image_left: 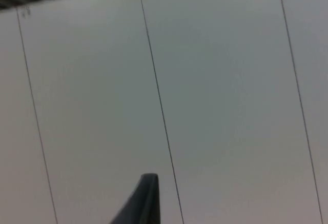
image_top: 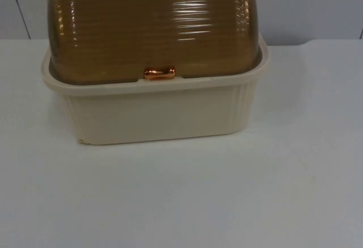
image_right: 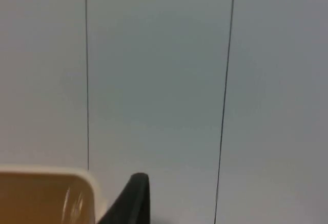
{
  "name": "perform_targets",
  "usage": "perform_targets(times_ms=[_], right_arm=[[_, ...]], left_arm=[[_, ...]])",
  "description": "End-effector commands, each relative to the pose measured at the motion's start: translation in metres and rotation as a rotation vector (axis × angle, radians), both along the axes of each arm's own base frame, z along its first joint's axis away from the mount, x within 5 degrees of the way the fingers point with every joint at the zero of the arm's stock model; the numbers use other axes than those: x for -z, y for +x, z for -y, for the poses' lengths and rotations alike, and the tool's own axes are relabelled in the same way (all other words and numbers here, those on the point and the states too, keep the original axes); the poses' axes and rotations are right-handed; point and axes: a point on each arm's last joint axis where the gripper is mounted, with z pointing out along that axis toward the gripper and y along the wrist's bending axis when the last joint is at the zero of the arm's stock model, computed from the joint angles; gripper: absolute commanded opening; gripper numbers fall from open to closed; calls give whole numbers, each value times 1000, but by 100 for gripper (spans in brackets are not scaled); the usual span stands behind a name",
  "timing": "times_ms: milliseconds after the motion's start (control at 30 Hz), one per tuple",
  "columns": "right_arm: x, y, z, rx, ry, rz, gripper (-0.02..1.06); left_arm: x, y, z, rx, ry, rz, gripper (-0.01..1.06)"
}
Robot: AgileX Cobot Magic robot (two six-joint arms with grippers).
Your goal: Open the box lid with the left hand, place the block into the box with the right hand, then close the box lid with the left hand.
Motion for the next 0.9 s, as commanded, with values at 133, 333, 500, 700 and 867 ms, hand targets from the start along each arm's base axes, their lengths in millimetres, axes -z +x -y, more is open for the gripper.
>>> perform_targets(times_ms=[133,333,500,700,867], right_arm=[[16,32,-4,-25,2,-120,105],[37,70,-2,12,-6,-213,105],[67,100,-3,12,-12,-356,105],[105,127,-2,25,-8,-530,105],[126,136,2,86,32,-638,105]], left_arm=[[2,18,0,-9,19,-27,103],[33,78,-4,3,-38,-255,103],[80,133,-6,0,-72,-495,103],[134,171,-7,-9,-77,-724,103],[149,179,-8,-11,-79,-780,103]])
